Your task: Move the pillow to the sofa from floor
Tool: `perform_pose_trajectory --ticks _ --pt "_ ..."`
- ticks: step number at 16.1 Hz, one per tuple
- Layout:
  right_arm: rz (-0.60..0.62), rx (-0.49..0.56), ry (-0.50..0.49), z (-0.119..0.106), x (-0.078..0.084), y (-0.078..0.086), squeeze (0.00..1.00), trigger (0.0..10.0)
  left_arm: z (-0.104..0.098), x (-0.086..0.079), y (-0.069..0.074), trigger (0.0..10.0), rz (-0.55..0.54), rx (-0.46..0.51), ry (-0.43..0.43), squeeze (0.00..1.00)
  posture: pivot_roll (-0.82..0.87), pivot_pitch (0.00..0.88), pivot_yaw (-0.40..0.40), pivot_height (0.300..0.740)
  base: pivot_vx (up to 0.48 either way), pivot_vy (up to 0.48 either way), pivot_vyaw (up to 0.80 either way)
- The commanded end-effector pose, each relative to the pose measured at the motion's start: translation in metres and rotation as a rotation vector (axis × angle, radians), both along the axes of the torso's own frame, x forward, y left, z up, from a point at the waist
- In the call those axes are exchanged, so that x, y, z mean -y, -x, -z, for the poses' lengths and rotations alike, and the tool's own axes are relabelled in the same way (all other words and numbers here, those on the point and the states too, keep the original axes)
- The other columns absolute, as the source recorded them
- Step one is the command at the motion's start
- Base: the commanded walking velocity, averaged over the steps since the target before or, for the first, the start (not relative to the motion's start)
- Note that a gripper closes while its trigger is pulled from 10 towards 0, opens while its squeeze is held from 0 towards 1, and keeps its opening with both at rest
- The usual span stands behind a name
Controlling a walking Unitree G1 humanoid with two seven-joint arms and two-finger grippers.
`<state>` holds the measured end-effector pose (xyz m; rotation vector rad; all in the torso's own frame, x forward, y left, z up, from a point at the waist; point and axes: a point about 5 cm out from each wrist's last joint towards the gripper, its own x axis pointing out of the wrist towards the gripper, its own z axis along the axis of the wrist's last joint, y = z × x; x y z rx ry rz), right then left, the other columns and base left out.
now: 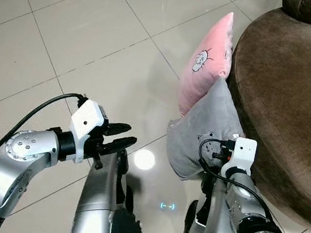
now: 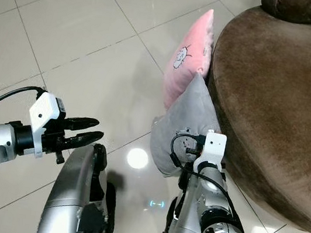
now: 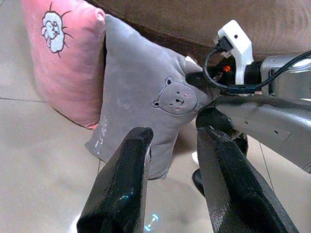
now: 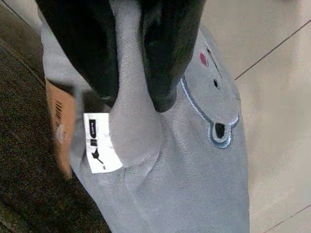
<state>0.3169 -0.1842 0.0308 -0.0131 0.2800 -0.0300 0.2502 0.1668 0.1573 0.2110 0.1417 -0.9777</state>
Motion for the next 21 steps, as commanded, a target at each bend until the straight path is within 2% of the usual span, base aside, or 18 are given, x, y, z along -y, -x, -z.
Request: perform_pose_trajectory --ticks 1,4,6,8,9,10,11,12,13,15,16,17,18,19,21 --pt "-0.023 -0.051 -0.003 0.011 -0.004 0.008 0.00 0.0 0.008 0.000 0.002 10.0 -0.002 -0.023 -0.006 0.00 0.24 0.297 0.128 0.525 0.000 0.000 0.00" --pt "-0.042 -0.036 0.007 0.009 -0.003 0.007 0.00 0.0 0.014 0.006 0.000 10.0 -0.006 -0.027 0.007 0.00 0.20 0.268 0.109 0.525 0.000 0.000 0.00" --pt "-0.103 0.104 -0.061 -0.011 -0.017 -0.002 0.00 0.0 0.023 0.012 -0.006 10.0 -0.028 -0.018 0.041 0.00 0.13 0.222 0.073 0.525 0.000 0.000 0.00" --pt "-0.122 0.194 -0.123 -0.025 -0.027 -0.005 0.00 0.0 0.025 0.017 -0.008 10.0 -0.034 -0.008 0.058 0.00 0.10 0.201 0.057 0.525 0.000 0.000 0.00" --pt "-0.131 0.263 -0.169 -0.039 -0.035 -0.004 0.00 0.0 0.024 0.020 -0.008 10.0 -0.037 0.002 0.074 0.00 0.09 0.187 0.049 0.525 0.000 0.000 0.00" --pt "-0.175 0.424 -0.204 -0.081 -0.048 0.004 0.00 0.0 0.021 0.027 -0.013 10.0 -0.052 0.032 0.113 0.00 0.06 0.156 0.041 0.525 0.000 0.000 0.00" --pt "-0.196 0.510 -0.231 -0.107 -0.053 0.012 0.00 0.0 0.019 0.031 -0.017 10.0 -0.060 0.050 0.136 0.00 0.04 0.143 0.036 0.525 0.000 0.000 0.00" --pt "-0.198 0.552 -0.242 -0.122 -0.053 0.015 0.00 0.0 0.016 0.032 -0.019 10.0 -0.066 0.062 0.149 0.00 0.04 0.132 0.034 0.525 0.000 0.000 0.00" --pt "-0.163 0.666 -0.246 -0.160 -0.043 0.023 0.00 0.0 0.008 0.033 -0.022 10.0 -0.085 0.104 0.178 0.00 0.03 0.098 0.017 0.525 0.000 0.000 0.00" --pt "-0.108 0.759 -0.240 -0.191 -0.027 0.028 0.00 0.0 -0.002 0.032 -0.025 10.0 -0.130 0.164 0.205 0.00 0.02 0.089 0.003 0.525 0.000 0.000 0.00" --pt "-0.051 0.779 -0.225 -0.210 -0.014 0.034 0.00 0.0 -0.013 0.032 -0.031 10.0 -0.202 0.220 0.217 0.00 0.01 0.076 -0.002 0.525 0.000 0.000 0.00" --pt "-0.025 0.760 -0.165 -0.219 -0.006 0.038 0.00 10.0 -0.021 0.033 -0.036 10.0 -0.258 0.239 0.209 0.00 0.00 0.076 0.002 0.525 0.000 0.000 0.00" --pt "-0.027 0.714 -0.094 -0.219 -0.001 0.040 0.00 10.0 -0.027 0.036 -0.041 10.0 -0.289 0.246 0.214 0.00 -0.01 0.069 0.006 0.525 0.000 0.000 0.00" --pt "-0.028 0.709 -0.094 -0.218 -0.001 0.040 0.00 10.0 -0.027 0.037 -0.041 10.0 -0.288 0.249 0.217 0.00 -0.01 0.069 0.006 0.525 0.000 0.000 0.00" --pt "-0.028 0.627 -0.061 -0.202 -0.004 0.043 0.00 10.0 -0.021 0.030 -0.047 10.0 -0.402 0.272 0.197 0.00 -0.02 0.058 -0.007 0.545 0.000 0.000 0.00"
